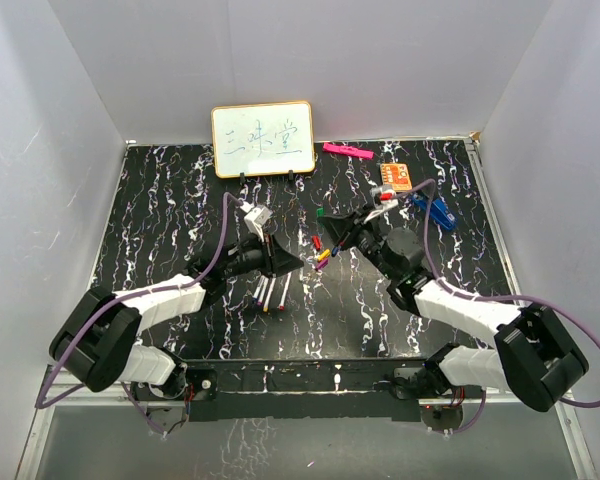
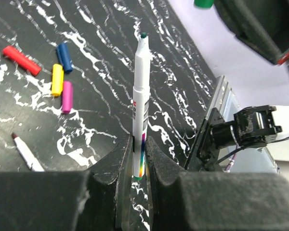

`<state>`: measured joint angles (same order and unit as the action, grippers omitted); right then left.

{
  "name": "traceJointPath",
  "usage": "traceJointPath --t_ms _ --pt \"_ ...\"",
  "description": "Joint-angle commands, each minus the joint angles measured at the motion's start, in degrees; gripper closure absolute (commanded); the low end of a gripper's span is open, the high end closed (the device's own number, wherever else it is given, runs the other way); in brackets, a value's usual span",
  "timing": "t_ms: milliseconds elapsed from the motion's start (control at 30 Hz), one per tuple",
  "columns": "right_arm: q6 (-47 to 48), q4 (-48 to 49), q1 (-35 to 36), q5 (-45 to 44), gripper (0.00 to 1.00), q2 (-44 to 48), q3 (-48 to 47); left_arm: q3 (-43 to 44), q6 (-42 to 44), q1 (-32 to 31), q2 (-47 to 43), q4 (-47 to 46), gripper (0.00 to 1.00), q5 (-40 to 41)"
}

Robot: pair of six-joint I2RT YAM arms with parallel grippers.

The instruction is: Insert the pens into the pen caps

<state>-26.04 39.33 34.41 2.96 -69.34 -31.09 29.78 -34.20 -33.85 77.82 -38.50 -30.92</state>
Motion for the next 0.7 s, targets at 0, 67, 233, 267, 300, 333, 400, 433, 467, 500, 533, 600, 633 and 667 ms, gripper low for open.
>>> traceJointPath --t_ms 0,67,233,267,300,333,400,433,467,500,533,600,633,667 --pt "-2.9 22.3 0.2 3.8 1.00 0.9 5.3 2.4 -2.7 -1.0 -0.2 -8.3 1.00 -3.0" --pt "-4.3 27.6 0.2 4.5 1.00 -0.4 6.7 2.7 -3.7 -1.7 0.3 -9.6 1.00 -3.5" --pt "-7.1 34.6 0.2 7.0 1.00 -3.9 7.1 3.4 -3.9 -3.5 0.3 -9.9 1.00 -3.6" --pt "-7.4 35.5 0.2 7.1 1.00 -4.3 7.1 3.4 -3.7 -3.8 0.3 -9.9 1.00 -3.5" --pt "-7.8 36.2 0.2 7.2 1.00 -4.6 7.2 3.5 -3.5 -4.0 0.4 -9.6 1.00 -3.3" --pt "-8.0 36.6 0.3 7.2 1.00 -4.8 7.1 3.5 -3.4 -4.1 0.3 -9.3 1.00 -3.2" --pt "-8.4 36.7 0.3 7.2 1.00 -5.2 6.8 3.7 -3.0 -4.3 0.3 -8.8 1.00 -3.0" --pt "-8.5 36.7 0.3 7.3 1.00 -5.4 6.7 3.8 -2.8 -4.4 0.3 -8.6 1.00 -3.0" --pt "-8.6 36.7 0.3 7.4 1.00 -5.6 6.7 3.9 -2.7 -4.5 0.3 -8.5 1.00 -2.9" --pt "-8.7 36.8 0.3 7.5 1.00 -5.7 6.7 3.9 -2.6 -4.6 0.3 -8.3 1.00 -2.8" --pt "-8.8 36.8 0.3 7.5 1.00 -5.8 6.7 4.0 -2.4 -4.7 0.1 -8.1 1.00 -2.6" --pt "-8.9 36.8 0.3 7.3 1.00 -5.9 6.7 4.1 -1.8 -4.8 -0.3 -7.3 1.00 -2.0" --pt "-8.9 36.8 0.3 7.3 1.00 -6.0 6.7 4.2 -1.5 -4.9 -0.7 -6.9 1.00 -1.8" --pt "-8.9 36.7 0.3 7.2 1.00 -6.0 6.8 4.2 -1.2 -5.0 -1.2 -6.5 1.00 -1.6"
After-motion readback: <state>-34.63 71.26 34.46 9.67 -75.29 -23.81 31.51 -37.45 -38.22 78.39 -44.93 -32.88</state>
